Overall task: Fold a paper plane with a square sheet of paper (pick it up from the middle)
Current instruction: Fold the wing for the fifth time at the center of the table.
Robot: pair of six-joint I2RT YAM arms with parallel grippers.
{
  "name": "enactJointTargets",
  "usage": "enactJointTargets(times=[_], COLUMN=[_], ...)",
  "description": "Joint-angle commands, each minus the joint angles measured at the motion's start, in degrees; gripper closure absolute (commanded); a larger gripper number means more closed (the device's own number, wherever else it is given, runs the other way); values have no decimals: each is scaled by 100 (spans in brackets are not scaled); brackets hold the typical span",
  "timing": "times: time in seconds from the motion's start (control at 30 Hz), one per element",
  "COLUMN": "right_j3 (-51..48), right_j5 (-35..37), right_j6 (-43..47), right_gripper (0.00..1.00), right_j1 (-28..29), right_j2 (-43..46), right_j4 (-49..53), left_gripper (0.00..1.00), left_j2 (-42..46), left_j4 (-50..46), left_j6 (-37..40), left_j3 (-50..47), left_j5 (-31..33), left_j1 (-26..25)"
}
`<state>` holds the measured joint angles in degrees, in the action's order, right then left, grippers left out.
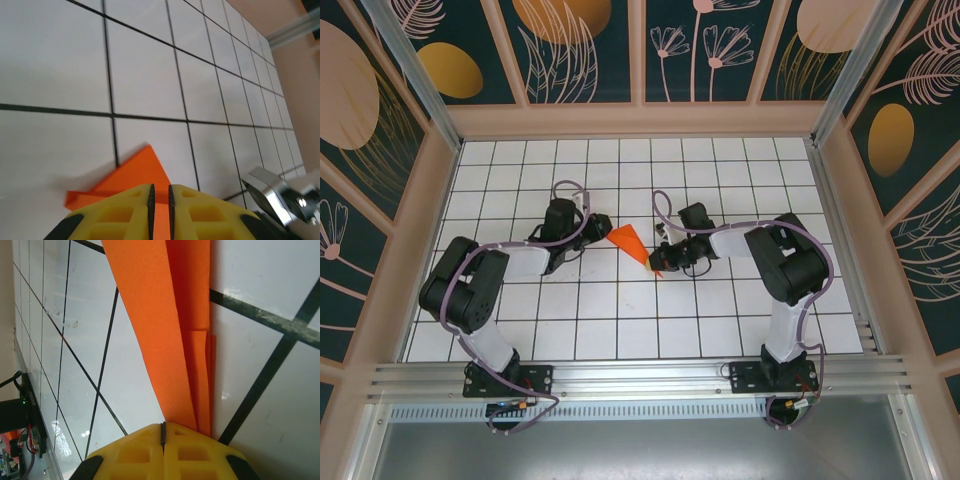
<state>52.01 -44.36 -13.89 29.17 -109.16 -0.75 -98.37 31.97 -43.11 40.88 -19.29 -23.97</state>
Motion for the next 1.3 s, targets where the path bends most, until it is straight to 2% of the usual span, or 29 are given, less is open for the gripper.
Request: enactJointTargets(times=[0.0,0.33,0.53,0.67,0.87,1.07,1.27], right_j3=[-249,-50,273,637,1214,1592,1445], right_j5=[479,266,176,426,769,811,832], right_j6=[35,-25,-9,12,78,96,205], right_gripper=[100,100,100,100,100,100,100], right_j1=[-106,-96,7,181,431,451,420], right_j2=[-246,-95,179,300,-177,-552,-665], right_j4=[725,700,785,946,1202,1254,1361], left_gripper=[83,88,90,91,91,91,91], left_j2=[-312,-968,-1075,-1143,-1255,-1290,-1429], left_j4=[395,277,-278,-787,-1231,-1553,-2064], left_j6=[-176,-268,-187,-79,38,163,174], left_j3=[-25,243,409,580,762,876,1102], left_j5=[-453,-448,-128,110,293,391,654], left_j1=[-225,-486,-486,-491,-494,-492,-495])
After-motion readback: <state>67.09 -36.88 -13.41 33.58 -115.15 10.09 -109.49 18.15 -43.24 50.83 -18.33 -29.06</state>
